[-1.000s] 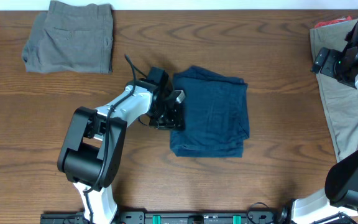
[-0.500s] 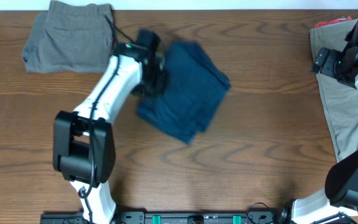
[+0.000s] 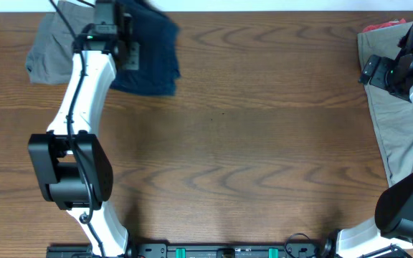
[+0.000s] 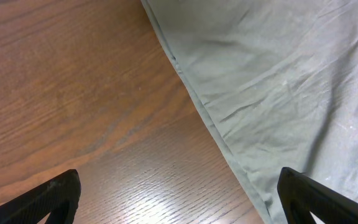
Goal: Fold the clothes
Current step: 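Carry the folded shorts with the left gripper onto the grey trousers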
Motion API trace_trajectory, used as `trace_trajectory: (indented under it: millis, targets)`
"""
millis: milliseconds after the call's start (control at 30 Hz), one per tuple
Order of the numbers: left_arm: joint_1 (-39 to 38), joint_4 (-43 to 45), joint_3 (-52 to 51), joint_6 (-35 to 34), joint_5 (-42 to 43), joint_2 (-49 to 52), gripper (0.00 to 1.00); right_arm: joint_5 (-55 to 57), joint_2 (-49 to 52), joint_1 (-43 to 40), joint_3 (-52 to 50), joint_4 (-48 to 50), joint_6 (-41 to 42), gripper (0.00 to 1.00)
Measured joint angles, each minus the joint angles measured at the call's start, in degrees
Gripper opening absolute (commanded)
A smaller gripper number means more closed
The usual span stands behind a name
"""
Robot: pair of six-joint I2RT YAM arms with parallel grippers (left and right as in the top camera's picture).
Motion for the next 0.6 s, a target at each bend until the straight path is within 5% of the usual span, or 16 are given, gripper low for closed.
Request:
trace_trajectory:
  millis: [600]
  targets:
    - [7.8, 11.8, 0.0, 5.7, -2.4, 0.3, 0.06, 0.0, 0.0, 0.0, 0.0, 0.0, 0.0, 0.99]
